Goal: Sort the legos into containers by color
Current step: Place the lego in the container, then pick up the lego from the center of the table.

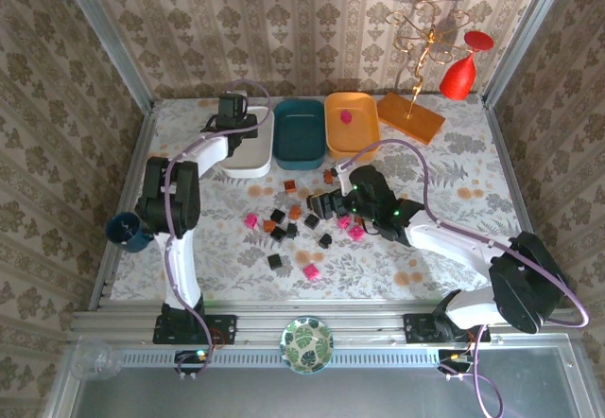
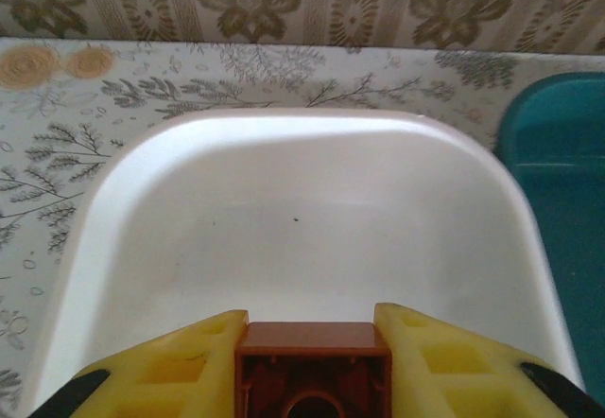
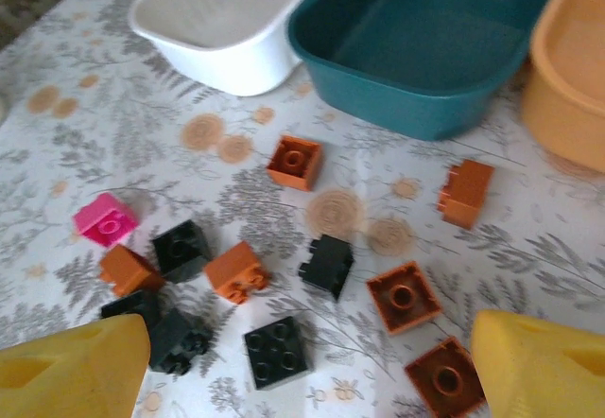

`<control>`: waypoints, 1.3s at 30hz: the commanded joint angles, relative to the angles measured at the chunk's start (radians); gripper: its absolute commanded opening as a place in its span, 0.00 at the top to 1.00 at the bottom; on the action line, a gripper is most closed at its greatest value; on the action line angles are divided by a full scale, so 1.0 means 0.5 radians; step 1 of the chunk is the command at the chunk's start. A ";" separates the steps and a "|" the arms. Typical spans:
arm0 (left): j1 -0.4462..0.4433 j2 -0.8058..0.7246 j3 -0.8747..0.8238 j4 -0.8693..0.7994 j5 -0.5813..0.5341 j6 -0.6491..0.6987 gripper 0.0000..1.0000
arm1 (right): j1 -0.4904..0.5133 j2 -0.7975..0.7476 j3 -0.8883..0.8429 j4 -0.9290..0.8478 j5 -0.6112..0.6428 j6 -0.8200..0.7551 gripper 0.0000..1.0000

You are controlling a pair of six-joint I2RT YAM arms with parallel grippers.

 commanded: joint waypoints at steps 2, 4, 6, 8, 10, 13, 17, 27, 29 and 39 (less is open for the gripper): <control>0.031 0.070 0.188 -0.141 -0.022 0.077 0.51 | 0.008 -0.001 0.052 -0.214 0.274 0.131 0.10; 0.031 0.030 0.193 -0.148 -0.012 0.095 0.40 | 0.008 -0.013 0.028 -0.272 0.313 0.175 0.10; 0.031 -0.055 0.159 -0.165 0.025 0.082 0.31 | 0.005 -0.023 0.003 -0.348 0.427 0.230 0.10; 0.028 -0.184 0.071 -0.165 0.127 0.059 0.26 | -0.013 -0.024 0.000 -0.435 0.558 0.275 0.10; 0.017 -0.381 -0.086 -0.135 0.235 0.021 0.22 | -0.088 -0.012 -0.001 -0.512 0.612 0.326 0.09; -0.028 -0.719 -0.443 0.010 0.356 -0.067 0.17 | -0.265 0.038 0.016 -0.564 0.479 0.377 0.10; -0.122 -1.145 -0.925 0.197 0.460 -0.202 0.15 | -0.447 0.238 0.134 -0.673 0.369 0.369 0.12; -0.490 -1.745 -1.639 0.260 0.362 -0.377 0.14 | -0.611 0.694 0.409 -0.847 0.296 0.352 0.36; -0.522 -1.762 -1.684 0.255 0.350 -0.384 0.14 | -0.623 0.736 0.419 -0.838 0.294 0.353 0.42; -0.576 -1.767 -1.712 0.220 0.277 -0.350 0.14 | -0.633 0.828 0.413 -0.826 0.235 0.336 0.60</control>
